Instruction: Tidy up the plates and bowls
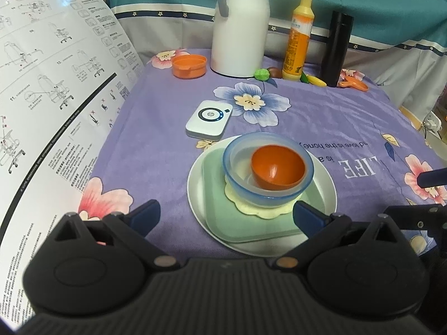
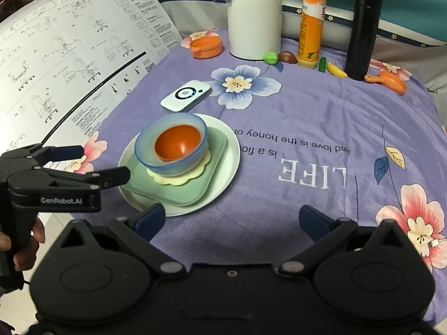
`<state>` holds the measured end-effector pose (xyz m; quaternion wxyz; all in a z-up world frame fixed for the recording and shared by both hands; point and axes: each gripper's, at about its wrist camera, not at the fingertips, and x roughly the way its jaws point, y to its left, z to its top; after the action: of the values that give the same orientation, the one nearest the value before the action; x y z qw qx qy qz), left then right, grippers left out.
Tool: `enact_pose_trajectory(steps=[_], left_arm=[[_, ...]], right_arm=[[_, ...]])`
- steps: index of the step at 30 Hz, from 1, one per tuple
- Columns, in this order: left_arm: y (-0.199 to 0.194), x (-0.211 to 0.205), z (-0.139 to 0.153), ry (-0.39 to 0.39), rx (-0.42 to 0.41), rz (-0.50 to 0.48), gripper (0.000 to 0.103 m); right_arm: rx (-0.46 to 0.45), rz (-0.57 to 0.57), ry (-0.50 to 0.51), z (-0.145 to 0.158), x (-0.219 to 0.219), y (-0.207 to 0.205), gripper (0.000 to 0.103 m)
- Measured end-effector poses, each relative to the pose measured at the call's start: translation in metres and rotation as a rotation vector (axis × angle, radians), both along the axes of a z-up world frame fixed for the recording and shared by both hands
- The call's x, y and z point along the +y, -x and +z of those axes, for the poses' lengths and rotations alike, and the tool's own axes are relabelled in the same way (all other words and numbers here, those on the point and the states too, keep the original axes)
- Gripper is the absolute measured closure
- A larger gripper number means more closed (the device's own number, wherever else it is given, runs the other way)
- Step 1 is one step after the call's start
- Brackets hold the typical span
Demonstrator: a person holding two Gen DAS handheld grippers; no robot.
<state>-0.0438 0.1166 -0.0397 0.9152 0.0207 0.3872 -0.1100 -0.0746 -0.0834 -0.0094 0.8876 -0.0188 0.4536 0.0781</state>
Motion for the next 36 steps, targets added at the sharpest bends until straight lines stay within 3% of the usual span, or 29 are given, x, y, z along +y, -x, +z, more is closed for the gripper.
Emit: enact_pose_trajectory(steps=[36], left_arm=[[-0.0032,-0.0024,0.0021,-0.030,-0.011,-0.021,0.000]], right_arm=[[0.005,0.011,0.010,0.0004,0.0010,-0.0016,0.000]])
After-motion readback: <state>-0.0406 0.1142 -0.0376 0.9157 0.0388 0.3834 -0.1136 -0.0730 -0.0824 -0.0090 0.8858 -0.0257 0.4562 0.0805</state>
